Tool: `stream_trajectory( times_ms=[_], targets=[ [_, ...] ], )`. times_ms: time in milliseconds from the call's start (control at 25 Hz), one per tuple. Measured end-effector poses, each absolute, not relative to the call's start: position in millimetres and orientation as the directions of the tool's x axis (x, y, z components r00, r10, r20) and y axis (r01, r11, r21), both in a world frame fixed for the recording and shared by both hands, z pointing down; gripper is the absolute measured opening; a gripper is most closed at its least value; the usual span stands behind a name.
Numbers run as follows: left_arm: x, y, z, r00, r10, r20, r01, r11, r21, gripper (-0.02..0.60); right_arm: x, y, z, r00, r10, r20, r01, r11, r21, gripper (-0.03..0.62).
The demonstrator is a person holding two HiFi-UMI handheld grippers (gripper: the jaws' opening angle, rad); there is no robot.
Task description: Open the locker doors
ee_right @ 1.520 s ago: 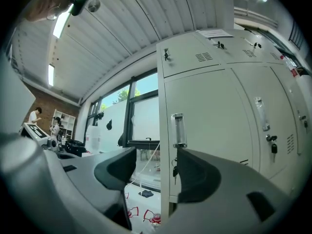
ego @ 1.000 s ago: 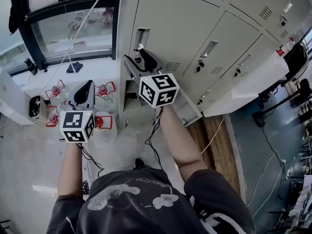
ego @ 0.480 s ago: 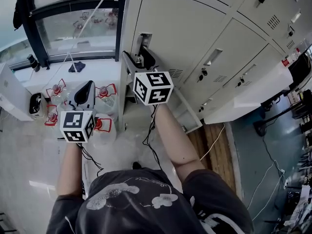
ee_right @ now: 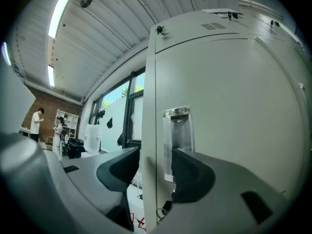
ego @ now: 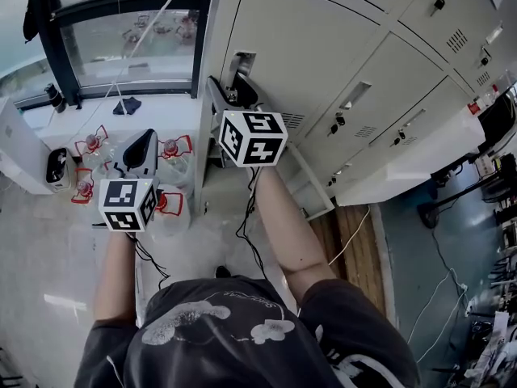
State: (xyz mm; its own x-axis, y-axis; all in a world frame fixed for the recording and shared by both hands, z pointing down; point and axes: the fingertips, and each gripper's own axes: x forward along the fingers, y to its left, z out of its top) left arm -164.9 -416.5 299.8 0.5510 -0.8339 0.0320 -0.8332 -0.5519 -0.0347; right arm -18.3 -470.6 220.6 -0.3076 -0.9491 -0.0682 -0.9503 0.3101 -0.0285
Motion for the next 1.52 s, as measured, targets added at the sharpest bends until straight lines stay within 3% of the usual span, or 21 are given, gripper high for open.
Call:
stream_trajectory(
  times_ms=[320, 840, 1520],
  targets=[
    [-167, -410, 297, 0.565, -0.825, 0.025, -0.824, -0.566, -0.037, 0.009, -19, -453, 220, -0.294, -0.953, -0.081, -0.953, 0.298, -0.052, 0.207],
    [-173, -382, 298, 0.615, -0.788, 0.033, -0.787, -0.616, -0.046, 0.009, -7, -406, 219, -0.113, -0.990, -0.082, -0.991, 0.118, -0.058, 0.132],
    [-156, -341, 301, 0.734, -0.677, 0.051, -0.675, -0.736, -0.054, 0.009, 9, -352, 219, -0.046, -0.997, -0.062, -0.996, 0.051, -0.071, 0.140]
  ],
)
